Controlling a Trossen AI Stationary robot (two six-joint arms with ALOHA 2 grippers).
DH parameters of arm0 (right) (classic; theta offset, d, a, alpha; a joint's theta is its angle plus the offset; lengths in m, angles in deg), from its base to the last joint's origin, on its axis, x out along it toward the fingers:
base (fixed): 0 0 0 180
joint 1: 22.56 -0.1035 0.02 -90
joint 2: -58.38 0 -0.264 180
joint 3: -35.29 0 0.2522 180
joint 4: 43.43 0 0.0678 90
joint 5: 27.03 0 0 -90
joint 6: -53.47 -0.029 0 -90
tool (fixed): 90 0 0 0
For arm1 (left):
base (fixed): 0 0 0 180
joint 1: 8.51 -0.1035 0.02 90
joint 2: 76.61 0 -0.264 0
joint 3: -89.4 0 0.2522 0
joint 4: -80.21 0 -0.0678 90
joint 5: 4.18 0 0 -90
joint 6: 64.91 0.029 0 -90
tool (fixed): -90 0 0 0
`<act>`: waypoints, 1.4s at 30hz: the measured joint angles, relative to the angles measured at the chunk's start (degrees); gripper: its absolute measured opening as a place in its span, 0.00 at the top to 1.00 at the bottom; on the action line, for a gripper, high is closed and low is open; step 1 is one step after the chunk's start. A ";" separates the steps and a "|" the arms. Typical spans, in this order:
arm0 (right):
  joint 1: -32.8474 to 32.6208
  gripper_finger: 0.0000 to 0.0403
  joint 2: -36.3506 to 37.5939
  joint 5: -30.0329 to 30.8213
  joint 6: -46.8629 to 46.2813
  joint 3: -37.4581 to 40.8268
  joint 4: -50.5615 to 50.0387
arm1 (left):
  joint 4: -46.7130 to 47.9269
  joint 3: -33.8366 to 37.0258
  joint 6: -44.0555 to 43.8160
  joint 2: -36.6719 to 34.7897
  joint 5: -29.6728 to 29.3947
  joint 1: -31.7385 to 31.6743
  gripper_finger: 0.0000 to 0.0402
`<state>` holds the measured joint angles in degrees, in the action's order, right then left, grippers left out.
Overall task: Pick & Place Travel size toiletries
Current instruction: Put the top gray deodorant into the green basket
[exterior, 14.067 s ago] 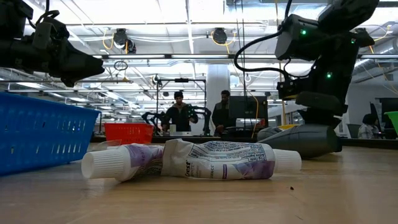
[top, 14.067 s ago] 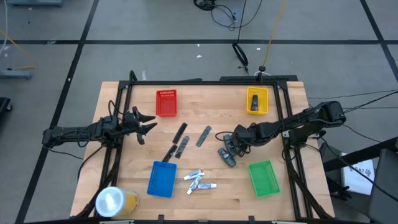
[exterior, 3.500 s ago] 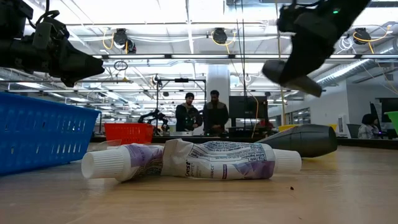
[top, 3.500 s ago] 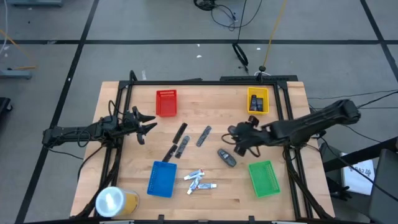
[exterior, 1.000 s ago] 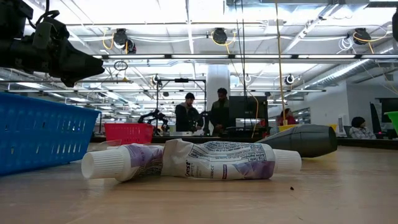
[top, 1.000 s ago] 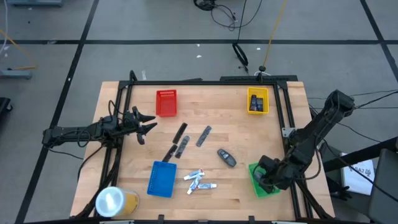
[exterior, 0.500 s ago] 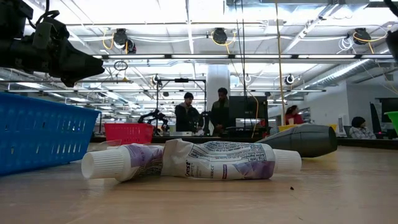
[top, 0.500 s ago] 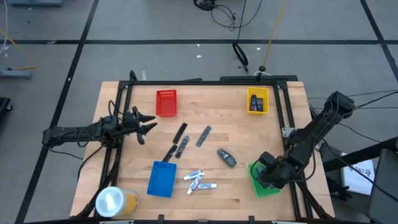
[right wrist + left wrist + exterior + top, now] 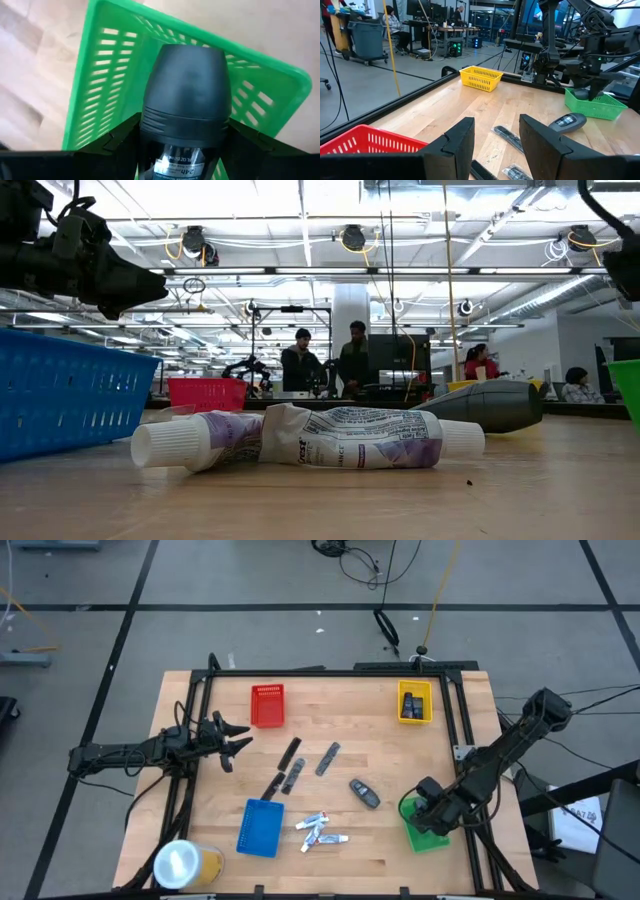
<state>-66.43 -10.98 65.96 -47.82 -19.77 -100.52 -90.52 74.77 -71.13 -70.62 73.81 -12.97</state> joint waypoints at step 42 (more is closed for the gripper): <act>7.41 0.44 0.00 4.23 6.12 0.04 -4.92 | 0.00 0.00 0.00 -0.01 -0.01 0.01 0.62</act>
<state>-59.03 -10.98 70.19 -41.71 -19.73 -105.44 -90.52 74.77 -71.13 -70.63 73.80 -12.97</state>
